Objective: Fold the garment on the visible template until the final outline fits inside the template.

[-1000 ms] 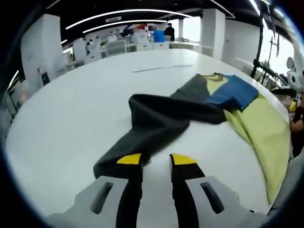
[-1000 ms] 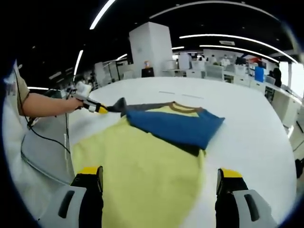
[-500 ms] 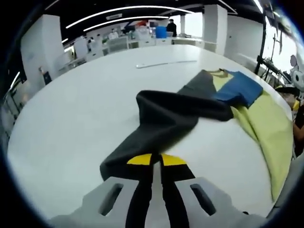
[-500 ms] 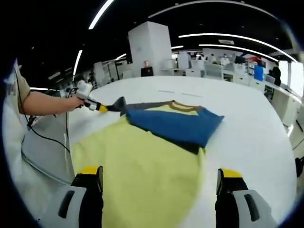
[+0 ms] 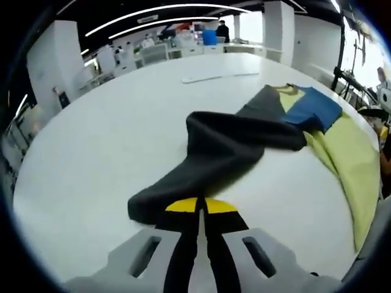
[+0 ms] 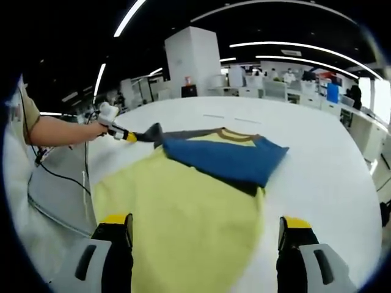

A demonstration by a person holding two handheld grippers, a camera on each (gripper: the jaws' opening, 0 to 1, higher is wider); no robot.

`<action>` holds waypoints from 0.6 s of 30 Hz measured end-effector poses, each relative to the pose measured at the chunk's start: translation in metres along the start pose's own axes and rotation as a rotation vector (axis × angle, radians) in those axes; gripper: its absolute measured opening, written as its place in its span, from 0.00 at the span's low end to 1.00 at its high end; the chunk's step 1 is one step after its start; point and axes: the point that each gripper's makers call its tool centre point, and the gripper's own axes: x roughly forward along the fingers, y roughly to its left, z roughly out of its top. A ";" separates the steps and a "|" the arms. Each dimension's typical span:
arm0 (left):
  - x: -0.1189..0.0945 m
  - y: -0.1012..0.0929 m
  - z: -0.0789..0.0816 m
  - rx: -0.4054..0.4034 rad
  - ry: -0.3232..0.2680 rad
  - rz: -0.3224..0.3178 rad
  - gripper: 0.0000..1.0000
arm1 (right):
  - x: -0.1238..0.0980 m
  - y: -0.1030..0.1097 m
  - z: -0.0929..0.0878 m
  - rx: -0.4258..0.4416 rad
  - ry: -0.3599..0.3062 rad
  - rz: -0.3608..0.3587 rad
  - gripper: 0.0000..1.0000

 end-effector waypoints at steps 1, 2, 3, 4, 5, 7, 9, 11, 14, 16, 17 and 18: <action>-0.002 0.003 -0.002 0.004 0.007 0.005 0.00 | 0.000 0.000 0.000 0.002 0.001 0.000 0.98; -0.003 0.005 -0.004 0.003 0.011 0.007 0.00 | 0.000 0.000 -0.001 0.003 0.000 0.001 0.98; -0.004 0.008 -0.005 0.003 0.017 0.012 0.00 | 0.000 0.000 -0.001 0.003 0.000 0.001 0.98; -0.006 0.011 -0.007 0.003 0.023 0.017 0.00 | 0.000 0.000 -0.001 0.002 0.001 0.002 0.98; -0.007 0.012 -0.008 0.001 0.027 0.019 0.00 | 0.000 0.000 0.000 0.001 0.000 0.002 0.98; -0.009 0.017 -0.011 0.004 0.037 0.028 0.00 | -0.001 0.001 0.001 0.001 -0.002 0.003 0.98; -0.011 0.022 -0.014 0.003 0.041 0.029 0.00 | 0.000 0.000 0.001 -0.001 -0.001 0.003 0.98; -0.013 0.025 -0.015 -0.003 0.040 0.028 0.00 | 0.000 0.000 0.001 0.000 -0.002 0.004 0.98; -0.017 0.027 -0.018 -0.011 0.043 0.032 0.00 | -0.001 -0.001 0.000 0.000 -0.001 0.003 0.98; -0.020 0.029 -0.020 -0.003 0.053 0.035 0.00 | -0.001 -0.002 0.000 0.000 0.000 0.000 0.98; -0.021 0.031 -0.021 -0.001 0.058 0.034 0.00 | -0.002 -0.003 -0.001 0.001 0.001 -0.001 0.98; -0.022 0.032 -0.022 0.000 0.061 0.035 0.00 | -0.002 -0.003 -0.001 0.003 0.001 -0.002 0.98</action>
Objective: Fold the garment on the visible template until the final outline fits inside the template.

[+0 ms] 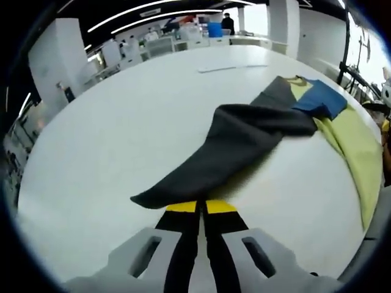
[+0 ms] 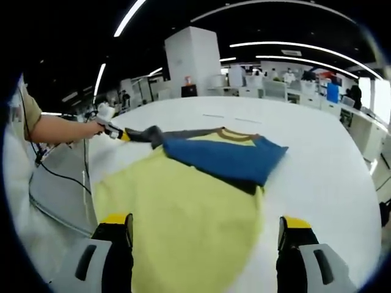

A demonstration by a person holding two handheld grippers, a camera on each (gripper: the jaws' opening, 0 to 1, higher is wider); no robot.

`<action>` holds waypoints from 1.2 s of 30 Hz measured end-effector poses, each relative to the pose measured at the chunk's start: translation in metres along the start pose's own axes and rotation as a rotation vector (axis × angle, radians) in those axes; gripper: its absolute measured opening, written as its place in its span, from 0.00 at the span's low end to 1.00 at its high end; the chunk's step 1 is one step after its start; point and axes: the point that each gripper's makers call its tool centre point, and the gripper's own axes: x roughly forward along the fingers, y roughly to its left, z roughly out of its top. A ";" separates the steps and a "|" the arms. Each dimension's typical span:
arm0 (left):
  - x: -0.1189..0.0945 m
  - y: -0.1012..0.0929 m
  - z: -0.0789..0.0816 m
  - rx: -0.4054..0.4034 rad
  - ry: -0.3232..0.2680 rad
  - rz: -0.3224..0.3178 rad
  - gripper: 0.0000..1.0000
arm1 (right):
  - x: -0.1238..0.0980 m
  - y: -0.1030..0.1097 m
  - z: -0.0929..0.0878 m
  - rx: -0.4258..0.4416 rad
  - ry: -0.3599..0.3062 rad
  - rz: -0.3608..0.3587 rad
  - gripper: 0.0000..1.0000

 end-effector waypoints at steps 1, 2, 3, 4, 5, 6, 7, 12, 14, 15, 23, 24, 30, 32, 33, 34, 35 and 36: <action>-0.001 0.002 -0.001 0.000 0.004 0.004 0.00 | 0.000 0.000 0.000 0.001 0.000 -0.001 0.98; -0.002 0.005 -0.003 -0.004 0.008 0.008 0.00 | -0.001 -0.001 -0.001 0.000 0.001 -0.003 0.98; -0.003 0.006 -0.004 -0.010 0.010 0.010 0.00 | -0.001 -0.001 -0.001 0.000 0.001 -0.005 0.98; -0.005 0.008 -0.005 -0.011 0.015 0.015 0.00 | -0.002 -0.002 -0.002 0.002 0.003 -0.006 0.98; -0.006 0.009 -0.006 -0.009 0.020 0.017 0.00 | -0.002 -0.002 -0.002 0.003 0.004 -0.006 0.98; -0.008 0.011 -0.006 -0.008 0.020 0.015 0.00 | -0.003 -0.002 -0.003 0.003 0.005 -0.008 0.98; -0.010 0.011 -0.006 -0.008 0.016 0.013 0.00 | -0.003 -0.002 -0.003 0.003 0.004 -0.010 0.98; -0.022 0.018 -0.006 0.006 0.013 0.011 0.00 | -0.003 -0.004 -0.004 0.008 0.005 -0.015 0.98; -0.025 0.021 -0.008 0.007 0.015 0.008 0.00 | -0.002 -0.003 -0.004 0.009 0.005 -0.014 0.98; -0.026 0.022 -0.009 0.005 0.015 0.006 0.00 | -0.001 -0.002 -0.004 0.010 0.006 -0.013 0.98; -0.035 0.031 -0.009 0.042 0.026 0.019 0.00 | 0.001 0.000 -0.003 0.006 0.009 -0.008 0.98; -0.037 0.033 -0.009 0.052 0.031 0.024 0.00 | 0.000 0.000 -0.003 0.005 0.009 -0.008 0.98; -0.045 0.044 -0.011 0.074 0.052 0.036 0.00 | -0.001 -0.002 -0.005 0.009 0.011 -0.013 0.98; -0.049 0.049 -0.011 0.079 0.056 0.043 0.00 | -0.001 -0.003 -0.006 0.012 0.013 -0.014 0.98; -0.050 0.050 -0.010 0.079 0.056 0.044 0.00 | -0.001 -0.003 -0.006 0.012 0.014 -0.013 0.98; -0.051 0.051 -0.010 0.080 0.056 0.045 0.00 | -0.001 -0.003 -0.007 0.013 0.014 -0.013 0.98; -0.051 0.053 -0.010 0.082 0.058 0.049 0.00 | 0.000 -0.003 -0.007 0.013 0.014 -0.012 0.98; -0.051 0.054 -0.010 0.082 0.060 0.050 0.00 | 0.000 -0.003 -0.007 0.014 0.014 -0.012 0.98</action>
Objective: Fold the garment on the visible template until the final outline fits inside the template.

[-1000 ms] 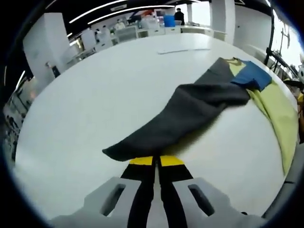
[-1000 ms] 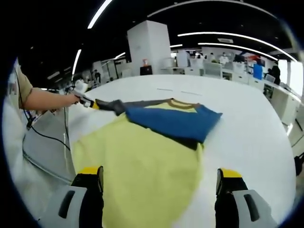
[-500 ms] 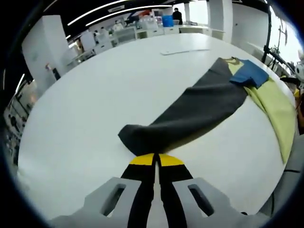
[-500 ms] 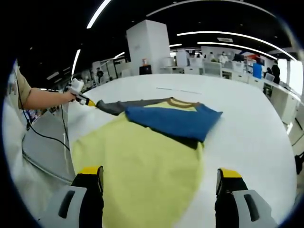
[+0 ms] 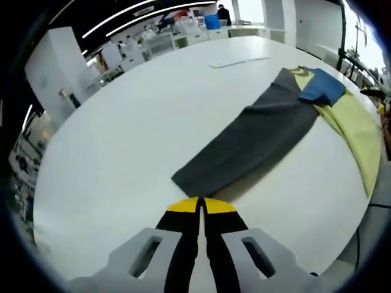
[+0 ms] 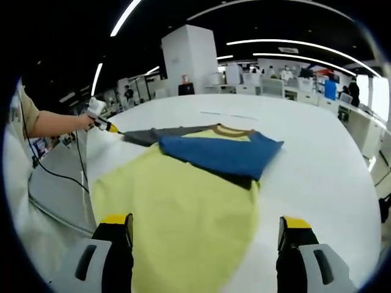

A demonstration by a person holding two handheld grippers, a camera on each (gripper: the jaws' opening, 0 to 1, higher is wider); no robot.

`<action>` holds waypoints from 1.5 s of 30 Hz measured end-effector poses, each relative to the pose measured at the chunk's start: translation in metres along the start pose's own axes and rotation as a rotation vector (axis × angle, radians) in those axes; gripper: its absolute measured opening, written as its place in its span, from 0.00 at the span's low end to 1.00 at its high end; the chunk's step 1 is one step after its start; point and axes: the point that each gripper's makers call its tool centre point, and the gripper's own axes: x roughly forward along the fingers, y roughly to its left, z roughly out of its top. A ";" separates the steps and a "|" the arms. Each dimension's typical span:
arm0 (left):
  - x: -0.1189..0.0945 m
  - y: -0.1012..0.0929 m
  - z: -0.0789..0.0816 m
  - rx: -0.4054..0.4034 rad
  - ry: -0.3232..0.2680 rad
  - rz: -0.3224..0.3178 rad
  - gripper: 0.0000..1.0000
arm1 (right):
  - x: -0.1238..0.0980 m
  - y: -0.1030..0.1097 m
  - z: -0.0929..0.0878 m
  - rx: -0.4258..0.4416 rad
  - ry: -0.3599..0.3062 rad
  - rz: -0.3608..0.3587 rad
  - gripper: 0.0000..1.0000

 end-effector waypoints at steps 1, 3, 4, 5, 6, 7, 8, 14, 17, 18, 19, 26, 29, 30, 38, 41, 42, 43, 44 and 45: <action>0.000 0.000 -0.001 0.000 0.003 0.001 0.00 | 0.000 0.000 0.000 0.000 -0.001 0.001 0.98; 0.000 0.000 -0.006 -0.009 0.016 0.003 0.00 | 0.000 0.000 0.001 -0.001 -0.001 0.001 0.98; 0.001 0.000 -0.009 -0.012 0.024 0.004 0.00 | 0.000 0.000 0.001 -0.001 -0.001 0.001 0.98; 0.002 -0.001 -0.014 -0.017 0.038 0.002 0.00 | 0.000 -0.001 0.002 -0.001 -0.002 0.001 0.98; 0.003 -0.002 -0.017 -0.021 0.045 0.001 0.00 | 0.000 -0.001 0.002 -0.001 -0.003 0.002 0.98; 0.004 -0.003 -0.021 -0.030 0.053 -0.001 0.00 | 0.000 -0.001 0.003 -0.002 -0.003 0.001 0.98; 0.006 -0.005 -0.026 -0.038 0.063 -0.005 0.00 | 0.000 -0.001 0.003 -0.003 -0.002 0.001 0.98; 0.009 -0.011 -0.039 -0.112 0.083 -0.024 0.00 | 0.001 -0.002 0.002 -0.003 0.002 0.002 0.98; 0.006 -0.008 -0.036 -0.155 0.058 -0.014 0.05 | 0.001 -0.002 0.002 -0.003 0.004 0.003 0.98; 0.005 -0.006 -0.035 -0.166 0.047 -0.006 0.07 | 0.001 -0.002 0.001 -0.003 0.004 0.003 0.98; 0.003 -0.002 -0.033 -0.185 0.032 0.009 0.10 | 0.001 -0.002 0.001 -0.002 0.004 0.003 0.98; -0.003 0.010 -0.017 -0.284 -0.086 0.049 0.20 | 0.001 -0.001 -0.001 0.000 0.007 0.004 0.98; -0.002 0.007 -0.015 -0.324 -0.103 0.036 0.20 | 0.001 0.000 -0.002 0.000 0.007 0.003 0.98; -0.001 0.006 -0.015 -0.329 -0.103 0.033 0.20 | 0.000 -0.001 -0.002 -0.001 0.007 0.002 0.98; 0.013 0.000 -0.013 -0.450 -0.123 0.027 0.23 | -0.003 -0.001 -0.004 0.003 0.010 -0.006 0.98; 0.019 -0.003 -0.015 -0.476 -0.113 0.022 0.23 | -0.004 -0.001 -0.005 0.004 0.010 -0.009 0.98; 0.020 -0.005 -0.015 -0.479 -0.108 0.022 0.22 | -0.004 -0.001 -0.005 0.004 0.011 -0.010 0.98; 0.022 -0.006 -0.015 -0.480 -0.104 0.024 0.22 | -0.005 -0.001 -0.006 0.004 0.012 -0.012 0.98; 0.023 -0.007 -0.015 -0.477 -0.099 0.025 0.22 | -0.006 -0.001 -0.007 0.005 0.012 -0.014 0.98; 0.024 -0.007 -0.016 -0.474 -0.091 0.028 0.22 | -0.007 -0.002 -0.008 0.007 0.013 -0.016 0.98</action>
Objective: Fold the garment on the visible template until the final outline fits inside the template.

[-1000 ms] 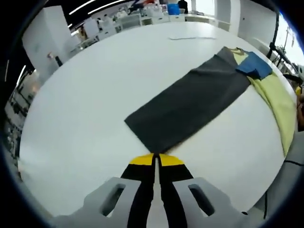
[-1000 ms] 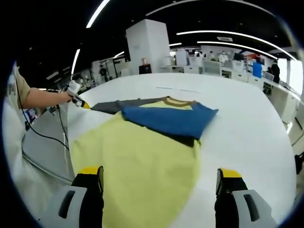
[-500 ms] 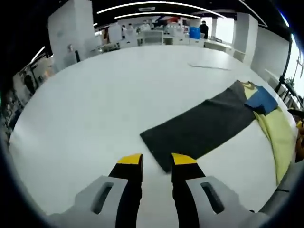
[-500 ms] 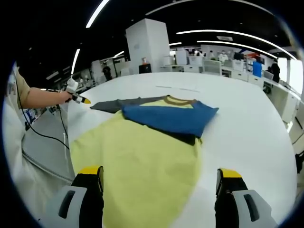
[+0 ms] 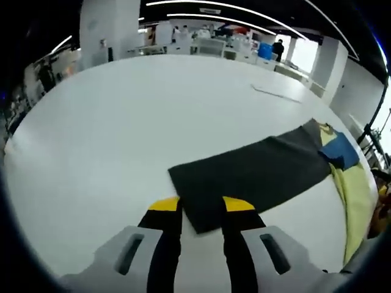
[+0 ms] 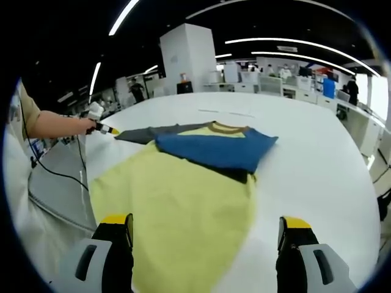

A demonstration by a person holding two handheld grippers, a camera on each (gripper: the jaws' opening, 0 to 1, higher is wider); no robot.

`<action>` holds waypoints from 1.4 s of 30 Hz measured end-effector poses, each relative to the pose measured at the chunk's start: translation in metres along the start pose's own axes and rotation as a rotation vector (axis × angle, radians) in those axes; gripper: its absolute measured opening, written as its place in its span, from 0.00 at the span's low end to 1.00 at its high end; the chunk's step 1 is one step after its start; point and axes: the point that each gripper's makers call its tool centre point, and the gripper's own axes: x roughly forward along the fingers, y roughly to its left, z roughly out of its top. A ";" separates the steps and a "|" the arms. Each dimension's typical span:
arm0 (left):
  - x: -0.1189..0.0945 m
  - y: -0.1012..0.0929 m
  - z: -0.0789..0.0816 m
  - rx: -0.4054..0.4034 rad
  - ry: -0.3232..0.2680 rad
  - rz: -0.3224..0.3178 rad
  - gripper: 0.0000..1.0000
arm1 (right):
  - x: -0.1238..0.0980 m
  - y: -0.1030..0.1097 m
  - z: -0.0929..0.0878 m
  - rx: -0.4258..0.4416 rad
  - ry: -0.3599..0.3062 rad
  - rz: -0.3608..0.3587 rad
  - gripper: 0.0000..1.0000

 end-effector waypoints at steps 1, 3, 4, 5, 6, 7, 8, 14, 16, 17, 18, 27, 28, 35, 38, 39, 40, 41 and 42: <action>0.001 0.000 -0.001 0.002 0.005 0.001 0.22 | 0.000 0.000 0.000 0.001 0.001 -0.001 0.98; 0.002 0.000 -0.002 -0.021 0.005 -0.001 0.22 | -0.001 -0.001 -0.002 0.002 0.004 -0.004 0.98; 0.003 0.002 -0.002 -0.029 0.003 0.005 0.21 | -0.001 -0.002 -0.002 0.004 0.002 -0.006 0.98; 0.003 0.002 -0.002 -0.032 -0.001 0.008 0.21 | -0.002 -0.002 -0.001 0.005 0.001 -0.006 0.98; 0.003 0.003 -0.002 -0.037 -0.004 0.012 0.20 | -0.002 -0.002 -0.002 0.007 0.001 -0.006 0.98; 0.003 0.003 -0.002 -0.036 -0.004 0.014 0.19 | -0.002 -0.002 -0.001 0.006 0.002 -0.006 0.98; 0.003 0.003 -0.001 -0.037 -0.006 0.013 0.19 | -0.002 -0.002 -0.002 0.005 0.002 -0.007 0.98; 0.003 0.004 -0.002 -0.036 0.004 0.010 0.10 | -0.001 -0.001 0.000 0.003 0.000 -0.005 0.98; 0.004 0.004 -0.003 -0.033 0.006 0.013 0.05 | -0.001 -0.001 0.001 0.002 -0.001 -0.005 0.98; 0.004 0.004 -0.003 -0.033 0.007 0.015 0.04 | -0.001 -0.001 0.001 0.002 -0.001 -0.004 0.98; 0.004 0.004 -0.003 -0.032 0.009 0.017 0.03 | -0.001 -0.001 0.001 0.000 -0.001 -0.004 0.98; 0.001 -0.001 -0.001 -0.013 0.017 0.000 0.00 | -0.002 0.000 0.001 -0.005 0.005 -0.003 0.98; 0.000 -0.001 -0.001 -0.014 0.015 0.000 0.00 | -0.003 -0.001 0.001 -0.005 0.004 -0.003 0.98; -0.009 0.001 0.007 -0.006 -0.013 -0.003 0.00 | -0.003 -0.001 0.002 -0.008 0.001 -0.001 0.98; -0.013 0.001 0.013 -0.006 -0.032 -0.008 0.00 | -0.003 0.000 0.002 -0.009 0.000 0.002 0.98; -0.014 0.000 0.015 -0.003 -0.039 -0.010 0.00 | -0.003 0.001 0.002 -0.010 0.001 0.002 0.97; -0.015 0.000 0.017 -0.001 -0.045 -0.011 0.00 | -0.003 0.001 0.002 -0.011 0.001 0.003 0.97; -0.016 -0.001 0.018 0.002 -0.047 -0.013 0.00 | -0.003 0.001 0.002 -0.011 0.001 0.003 0.97; -0.017 -0.002 0.019 0.008 -0.049 -0.013 0.00 | -0.003 0.001 0.001 -0.011 0.001 0.003 0.97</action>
